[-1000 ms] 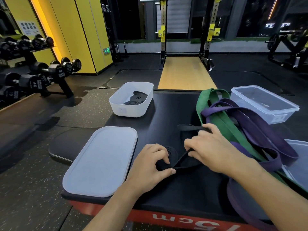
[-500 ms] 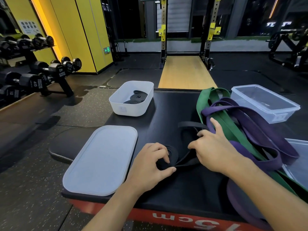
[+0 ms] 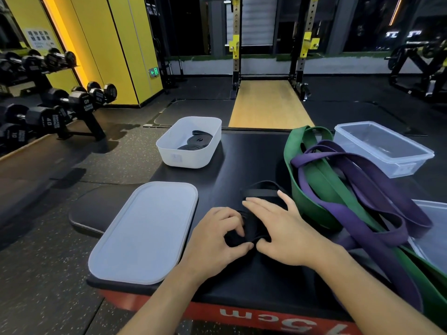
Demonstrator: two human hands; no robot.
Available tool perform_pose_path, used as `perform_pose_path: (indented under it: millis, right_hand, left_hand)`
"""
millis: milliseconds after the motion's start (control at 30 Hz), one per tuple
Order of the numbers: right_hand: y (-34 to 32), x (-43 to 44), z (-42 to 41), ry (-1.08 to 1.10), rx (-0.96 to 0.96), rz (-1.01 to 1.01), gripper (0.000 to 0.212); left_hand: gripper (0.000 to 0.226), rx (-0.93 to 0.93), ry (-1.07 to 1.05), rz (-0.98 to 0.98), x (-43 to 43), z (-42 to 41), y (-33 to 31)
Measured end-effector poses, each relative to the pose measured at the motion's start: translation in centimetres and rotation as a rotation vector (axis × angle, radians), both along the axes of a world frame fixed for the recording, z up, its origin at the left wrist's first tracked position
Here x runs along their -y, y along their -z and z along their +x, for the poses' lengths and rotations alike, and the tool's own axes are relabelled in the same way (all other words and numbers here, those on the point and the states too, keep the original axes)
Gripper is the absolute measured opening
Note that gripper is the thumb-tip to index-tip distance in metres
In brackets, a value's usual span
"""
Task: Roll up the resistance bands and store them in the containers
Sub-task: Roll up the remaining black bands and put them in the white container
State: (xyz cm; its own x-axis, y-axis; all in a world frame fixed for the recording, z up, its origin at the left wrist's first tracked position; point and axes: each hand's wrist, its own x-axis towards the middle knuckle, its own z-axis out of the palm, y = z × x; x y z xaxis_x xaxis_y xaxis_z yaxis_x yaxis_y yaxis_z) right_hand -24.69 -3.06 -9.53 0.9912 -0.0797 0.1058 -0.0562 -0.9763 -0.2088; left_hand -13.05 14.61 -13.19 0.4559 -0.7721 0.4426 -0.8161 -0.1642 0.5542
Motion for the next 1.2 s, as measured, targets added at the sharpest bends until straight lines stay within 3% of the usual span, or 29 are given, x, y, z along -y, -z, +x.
perform_pose_path:
  millis: [233,500,733,867,1000,1200]
  right_hand:
    - [0.5,1.3,1.4,-0.061,-0.11,0.23,0.088]
    - [0.5,2.3,0.8,-0.026,-0.042,0.097,0.082]
    - [-1.1,0.8,0.7,0.085,0.005,-0.035,0.076]
    - [-1.2,-1.1,0.8,0.189,0.034,-0.116,0.077]
    - [-0.5,-2.2,0.5,0.253,0.075,-0.122,0.077]
    - [0.6,-0.5,-1.3,0.144,0.104,-0.027,0.046]
  left_hand:
    - [0.026,-0.01,-0.001,0.006,-0.2,-0.1,-0.1]
    - [0.031,-0.076,0.014,0.059,-0.2,-0.6,-0.4]
    - [0.029,0.043,-0.03,-0.002,0.1,-0.1,-0.2]
    - [0.028,-0.064,0.003,-0.01,-0.4,0.3,0.1]
    - [0.006,-0.131,-0.017,-0.053,-0.3,0.4,0.3]
    - [0.008,-0.136,-0.001,-0.017,-0.2,0.5,0.4]
